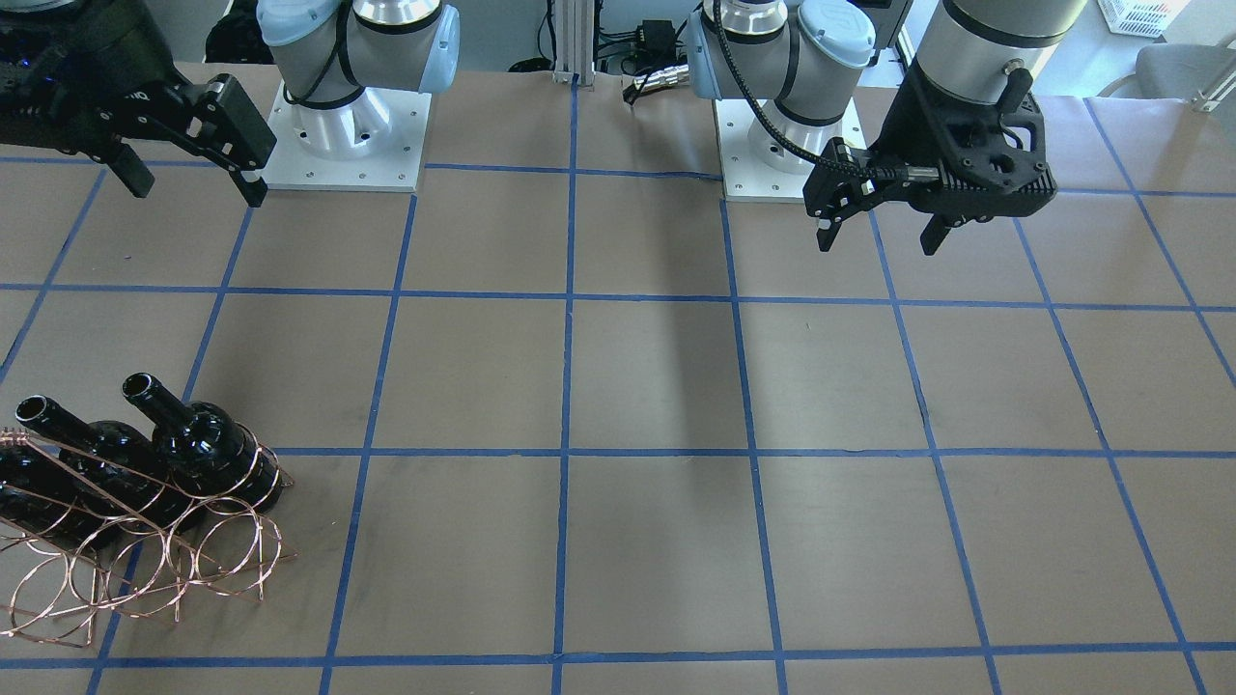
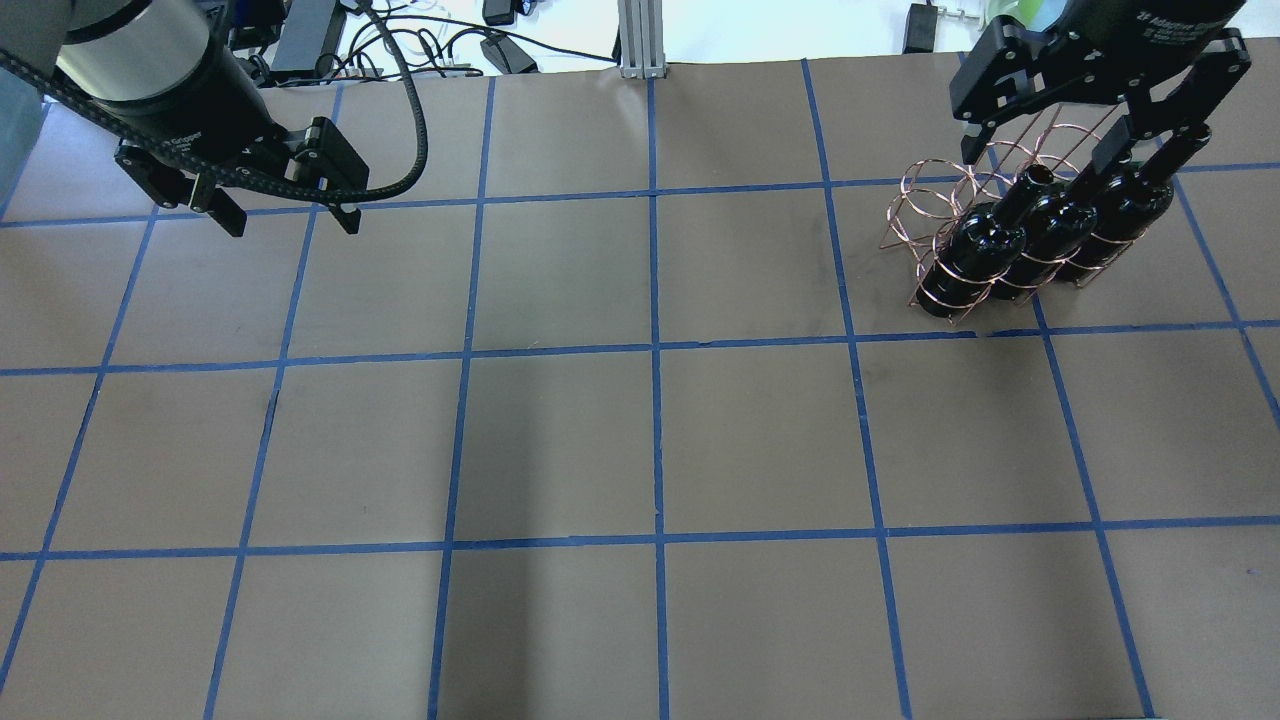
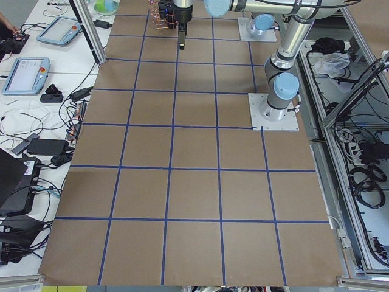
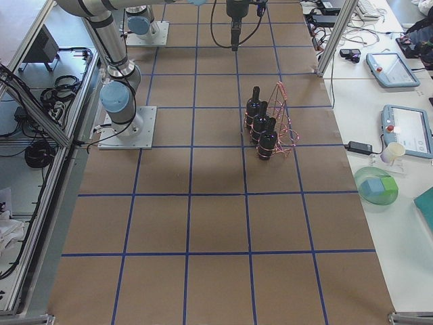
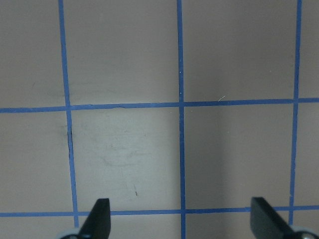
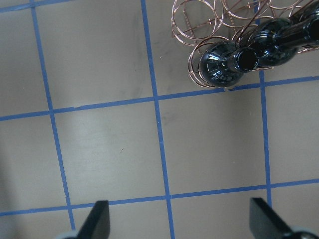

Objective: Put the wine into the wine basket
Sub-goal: 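Open the right gripper and lift it off the bottle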

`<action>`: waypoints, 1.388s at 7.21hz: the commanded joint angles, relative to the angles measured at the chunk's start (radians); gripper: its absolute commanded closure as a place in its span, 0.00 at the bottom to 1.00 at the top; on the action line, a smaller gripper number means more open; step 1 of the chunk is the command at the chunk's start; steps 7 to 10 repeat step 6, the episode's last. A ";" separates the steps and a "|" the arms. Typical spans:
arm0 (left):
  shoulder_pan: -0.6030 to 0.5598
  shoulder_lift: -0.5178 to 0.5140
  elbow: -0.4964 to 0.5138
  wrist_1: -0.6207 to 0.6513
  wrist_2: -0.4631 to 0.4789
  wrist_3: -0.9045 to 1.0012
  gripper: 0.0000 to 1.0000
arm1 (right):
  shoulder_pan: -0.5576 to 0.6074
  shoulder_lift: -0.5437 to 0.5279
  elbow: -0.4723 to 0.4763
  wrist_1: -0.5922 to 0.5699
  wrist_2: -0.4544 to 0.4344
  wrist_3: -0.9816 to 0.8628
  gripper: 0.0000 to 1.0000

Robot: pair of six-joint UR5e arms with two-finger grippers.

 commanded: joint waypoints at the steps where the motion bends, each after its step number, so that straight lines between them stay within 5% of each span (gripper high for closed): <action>1: 0.002 -0.001 0.000 -0.001 0.000 0.000 0.00 | 0.001 0.000 0.009 -0.003 -0.006 0.001 0.00; 10: 0.002 0.001 0.000 -0.001 0.000 0.000 0.00 | -0.001 0.000 0.032 -0.006 -0.011 0.003 0.00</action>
